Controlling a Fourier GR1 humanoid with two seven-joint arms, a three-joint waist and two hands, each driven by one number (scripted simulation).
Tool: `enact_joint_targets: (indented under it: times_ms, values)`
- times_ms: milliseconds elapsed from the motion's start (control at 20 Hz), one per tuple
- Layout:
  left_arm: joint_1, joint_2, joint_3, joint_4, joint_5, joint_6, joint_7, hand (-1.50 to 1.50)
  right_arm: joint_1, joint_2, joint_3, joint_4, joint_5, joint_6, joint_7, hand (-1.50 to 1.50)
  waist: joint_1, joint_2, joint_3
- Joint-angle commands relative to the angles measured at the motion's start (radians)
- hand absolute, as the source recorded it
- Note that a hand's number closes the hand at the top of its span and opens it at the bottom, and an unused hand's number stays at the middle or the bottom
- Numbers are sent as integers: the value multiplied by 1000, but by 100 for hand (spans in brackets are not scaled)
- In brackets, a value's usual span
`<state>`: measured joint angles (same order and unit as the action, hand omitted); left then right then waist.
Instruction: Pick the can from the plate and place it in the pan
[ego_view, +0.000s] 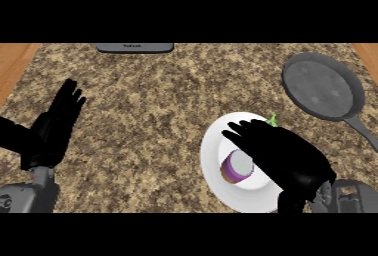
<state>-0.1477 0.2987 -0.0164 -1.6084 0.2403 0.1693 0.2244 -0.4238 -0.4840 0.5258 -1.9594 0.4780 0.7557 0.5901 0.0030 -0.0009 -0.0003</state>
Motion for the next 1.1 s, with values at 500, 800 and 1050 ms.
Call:
enact_joint_targets:
  times_ms: [500, 800, 1050]
  values:
    - [4, -75, 16, 35, -63, -34, -37, 0, -27, 207, 0, 170, 219, 69, 26, -150, 0, 1, 0]
    - [17, -90, 14, -39, -98, -9, 35, 0, 19, 201, 21, 277, 320, 4, -118, -150, 1, 1, 0]
    - [5, -45, 99, 11, -35, -106, -12, 0, -1, 242, 21, 403, 387, -47, -200, -150, 3, 1, 0]
